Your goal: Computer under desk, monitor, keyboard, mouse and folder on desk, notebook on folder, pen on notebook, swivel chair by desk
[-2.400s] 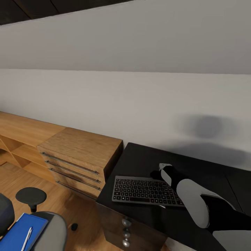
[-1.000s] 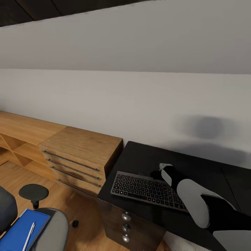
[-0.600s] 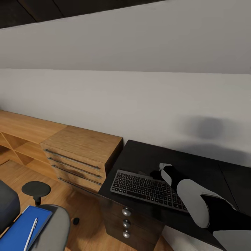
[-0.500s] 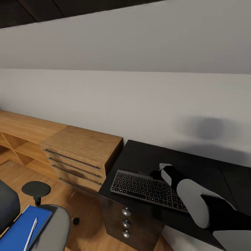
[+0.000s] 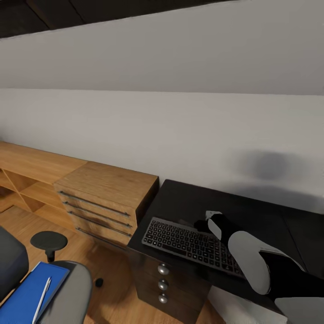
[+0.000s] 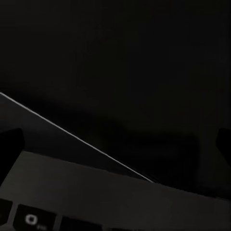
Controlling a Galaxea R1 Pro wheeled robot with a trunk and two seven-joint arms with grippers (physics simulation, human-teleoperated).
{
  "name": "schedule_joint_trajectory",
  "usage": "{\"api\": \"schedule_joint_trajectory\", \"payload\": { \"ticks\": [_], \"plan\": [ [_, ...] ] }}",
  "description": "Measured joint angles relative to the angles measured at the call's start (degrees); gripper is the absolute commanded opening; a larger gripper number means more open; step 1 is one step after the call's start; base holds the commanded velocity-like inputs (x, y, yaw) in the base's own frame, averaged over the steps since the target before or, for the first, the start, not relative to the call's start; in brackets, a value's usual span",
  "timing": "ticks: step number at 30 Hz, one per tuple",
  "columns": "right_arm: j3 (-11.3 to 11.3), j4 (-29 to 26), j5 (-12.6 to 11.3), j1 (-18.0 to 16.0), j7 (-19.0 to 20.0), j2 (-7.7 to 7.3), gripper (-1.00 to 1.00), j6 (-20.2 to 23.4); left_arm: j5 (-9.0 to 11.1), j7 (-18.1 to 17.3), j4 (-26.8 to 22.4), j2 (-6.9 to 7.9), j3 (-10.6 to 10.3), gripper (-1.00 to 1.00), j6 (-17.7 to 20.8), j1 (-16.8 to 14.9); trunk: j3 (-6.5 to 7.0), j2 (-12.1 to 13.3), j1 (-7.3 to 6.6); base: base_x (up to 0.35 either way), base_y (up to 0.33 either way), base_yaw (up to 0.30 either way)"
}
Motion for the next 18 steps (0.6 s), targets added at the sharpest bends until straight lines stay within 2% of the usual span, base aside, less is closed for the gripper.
{"api": "schedule_joint_trajectory", "payload": {
  "ticks": [12, 18],
  "plan": [
    [0.0, 0.0, -0.1, 0.0, 0.0, -0.01, 1.00, 0.0, 0.0, 0.0, 0.0, 0.00, 0.0, 1.00, 0.0, 0.0, 0.00, 0.0, -0.02, -0.023, 0.000, 0.000],
    [-0.1, 0.0, 0.0, 0.0, 0.0, -0.01, 1.00, 0.0, 0.0, 0.0, 0.0, 0.00, 0.0, 1.00, 0.0, 0.0, 0.00, 0.0, 0.00, -0.143, 0.000, 0.000]
  ]
}}
